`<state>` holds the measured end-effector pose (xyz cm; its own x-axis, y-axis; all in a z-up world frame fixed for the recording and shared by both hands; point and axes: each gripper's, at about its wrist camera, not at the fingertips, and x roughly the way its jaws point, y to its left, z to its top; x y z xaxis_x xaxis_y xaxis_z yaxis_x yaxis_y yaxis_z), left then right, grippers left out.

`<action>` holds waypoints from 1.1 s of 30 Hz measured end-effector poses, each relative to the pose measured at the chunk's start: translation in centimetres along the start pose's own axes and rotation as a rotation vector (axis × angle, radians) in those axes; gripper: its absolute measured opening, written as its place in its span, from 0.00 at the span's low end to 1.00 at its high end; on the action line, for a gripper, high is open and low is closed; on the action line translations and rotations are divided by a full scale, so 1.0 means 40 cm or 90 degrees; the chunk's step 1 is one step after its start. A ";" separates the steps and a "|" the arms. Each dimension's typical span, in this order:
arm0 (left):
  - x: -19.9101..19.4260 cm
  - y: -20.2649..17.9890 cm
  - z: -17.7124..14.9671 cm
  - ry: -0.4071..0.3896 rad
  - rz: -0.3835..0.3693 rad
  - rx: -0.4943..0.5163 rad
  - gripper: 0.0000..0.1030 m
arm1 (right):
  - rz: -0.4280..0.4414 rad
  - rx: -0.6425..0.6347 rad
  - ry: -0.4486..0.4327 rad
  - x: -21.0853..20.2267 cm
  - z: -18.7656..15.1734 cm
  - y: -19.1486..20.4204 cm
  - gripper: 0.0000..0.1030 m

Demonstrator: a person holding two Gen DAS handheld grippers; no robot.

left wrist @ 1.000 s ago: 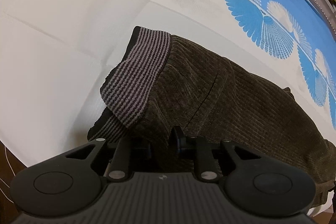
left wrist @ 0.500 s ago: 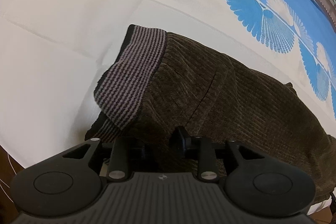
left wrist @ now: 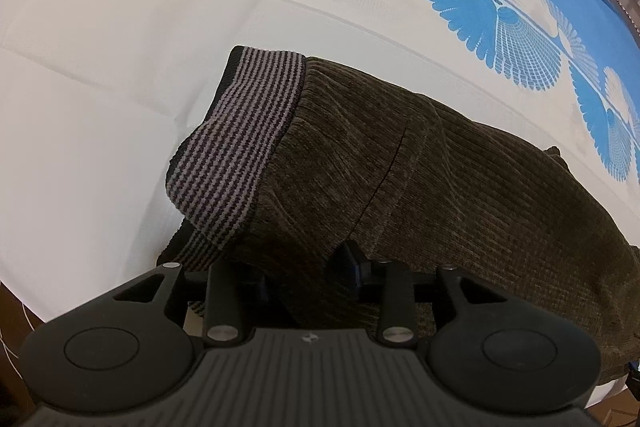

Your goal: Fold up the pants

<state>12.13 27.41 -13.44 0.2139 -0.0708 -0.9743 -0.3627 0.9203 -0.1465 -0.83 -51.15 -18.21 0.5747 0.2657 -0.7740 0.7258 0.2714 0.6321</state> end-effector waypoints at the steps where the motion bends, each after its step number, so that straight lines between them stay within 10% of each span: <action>1: 0.000 -0.001 0.000 0.000 0.001 0.001 0.38 | 0.003 0.000 0.008 0.006 -0.004 0.005 0.51; 20: -0.005 -0.002 -0.002 -0.002 -0.001 0.002 0.40 | 0.172 0.053 -0.266 -0.127 0.022 0.018 0.42; 33: -0.011 0.002 -0.003 -0.004 -0.005 0.003 0.40 | 0.057 -0.001 -0.197 -0.052 0.062 0.038 0.34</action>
<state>11.89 27.44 -13.06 0.2217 -0.0756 -0.9722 -0.3563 0.9217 -0.1530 0.02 -53.57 -15.72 0.7238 -0.0050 -0.6900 0.6671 0.2605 0.6979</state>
